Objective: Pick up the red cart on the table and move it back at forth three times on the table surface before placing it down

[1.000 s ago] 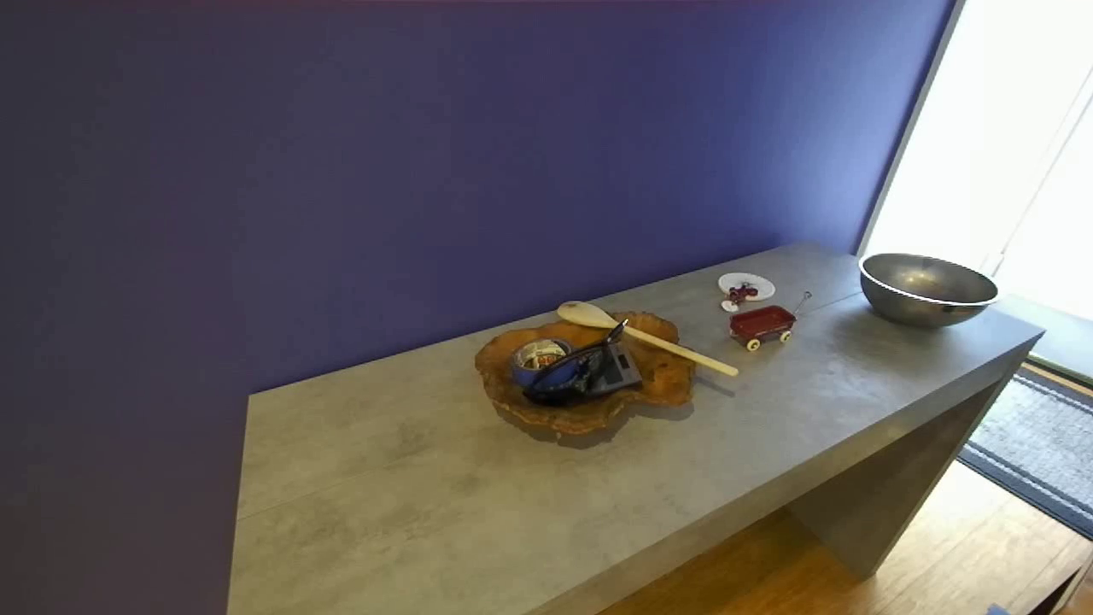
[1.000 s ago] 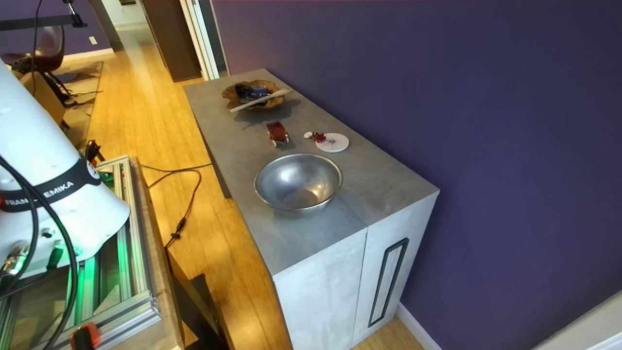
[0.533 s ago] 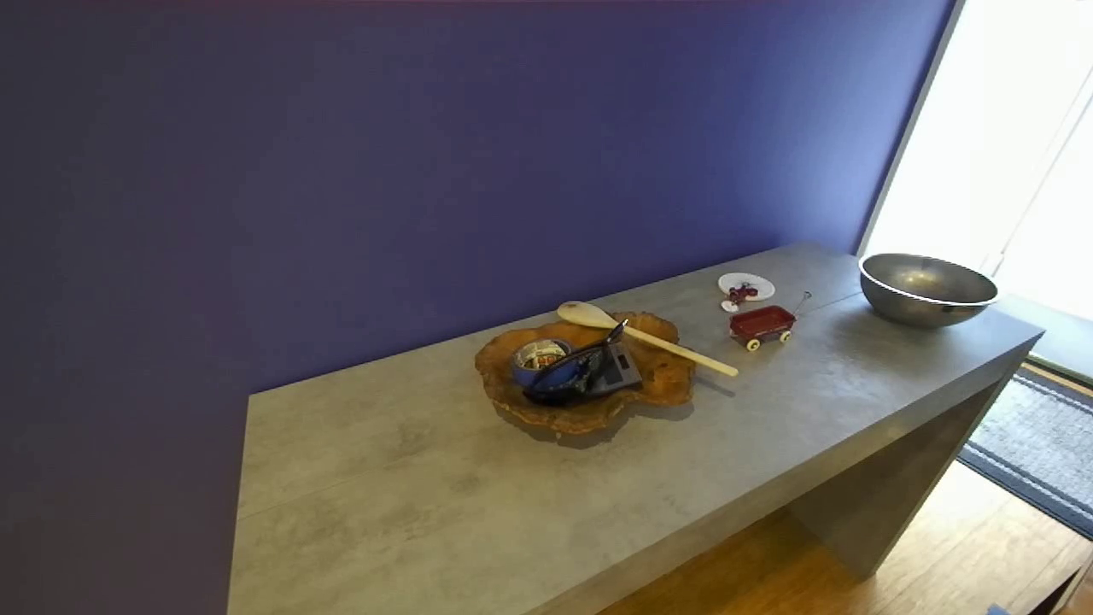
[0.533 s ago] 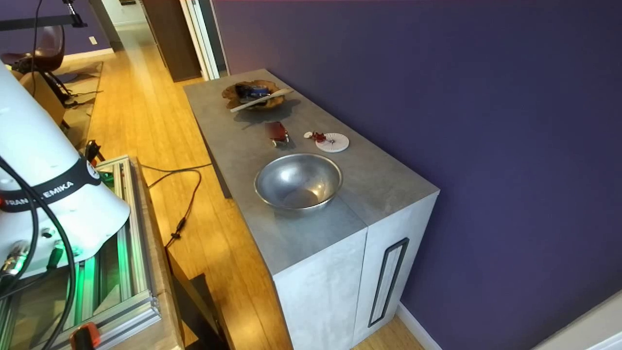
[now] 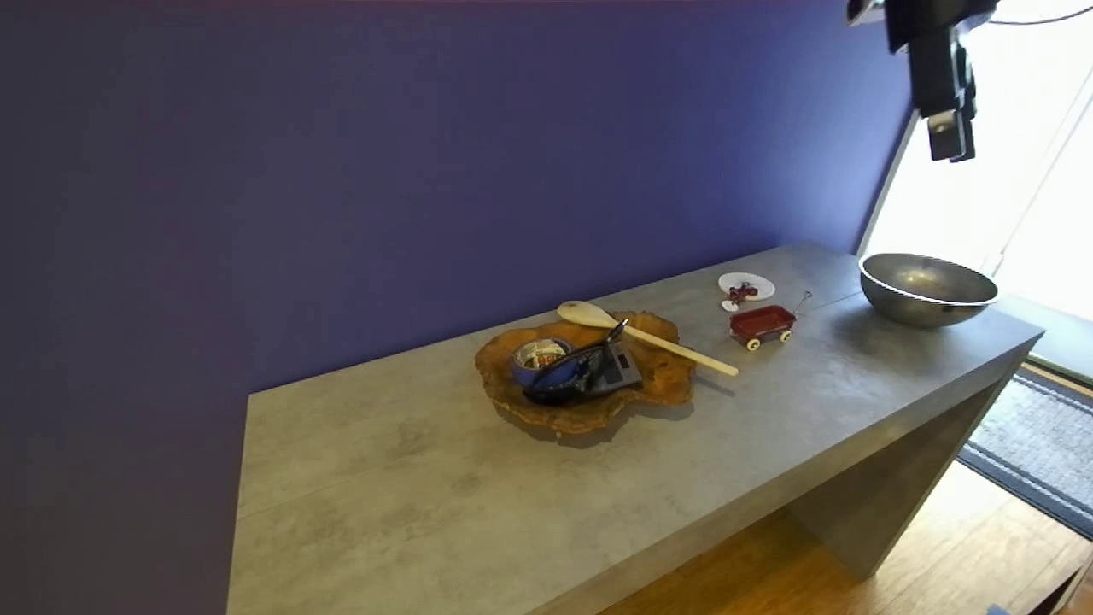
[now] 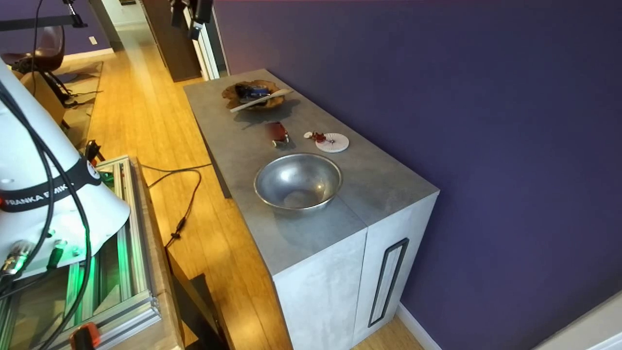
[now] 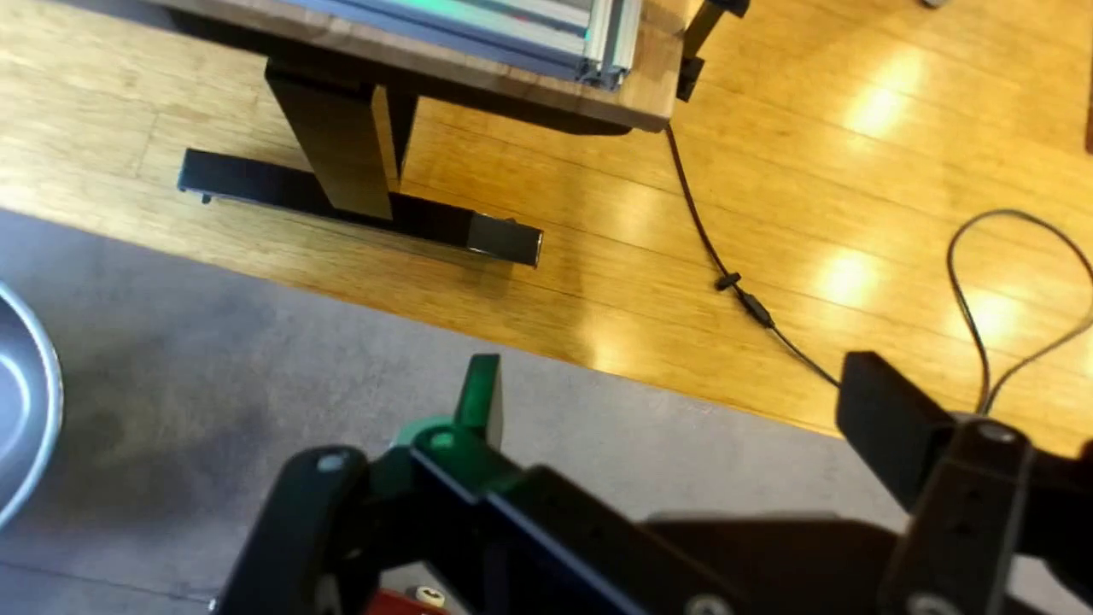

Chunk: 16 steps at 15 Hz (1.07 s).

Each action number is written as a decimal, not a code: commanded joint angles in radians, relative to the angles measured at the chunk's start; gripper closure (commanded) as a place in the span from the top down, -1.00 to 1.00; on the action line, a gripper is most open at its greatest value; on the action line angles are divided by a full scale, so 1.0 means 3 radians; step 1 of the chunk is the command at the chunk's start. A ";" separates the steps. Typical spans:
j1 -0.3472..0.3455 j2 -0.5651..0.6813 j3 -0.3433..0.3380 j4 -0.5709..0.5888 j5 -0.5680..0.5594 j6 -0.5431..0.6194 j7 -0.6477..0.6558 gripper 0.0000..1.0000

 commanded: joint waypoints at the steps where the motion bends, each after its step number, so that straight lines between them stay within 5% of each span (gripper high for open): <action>1: 0.0130 0.0736 0.0066 0.0444 -0.0389 0.0272 -0.0342 1.00; 5: 0.0131 0.1159 0.0048 0.0617 -0.0334 0.0552 -0.1091 1.00; 6: 0.0164 0.0982 0.0049 0.0451 -0.0346 0.0543 -0.0762 1.00; 11: 0.0136 0.1175 0.0043 0.0587 -0.0347 0.0570 -0.1032 1.00; 16: 0.0113 0.1094 0.0045 0.0252 -0.0752 0.1266 -0.1682 1.00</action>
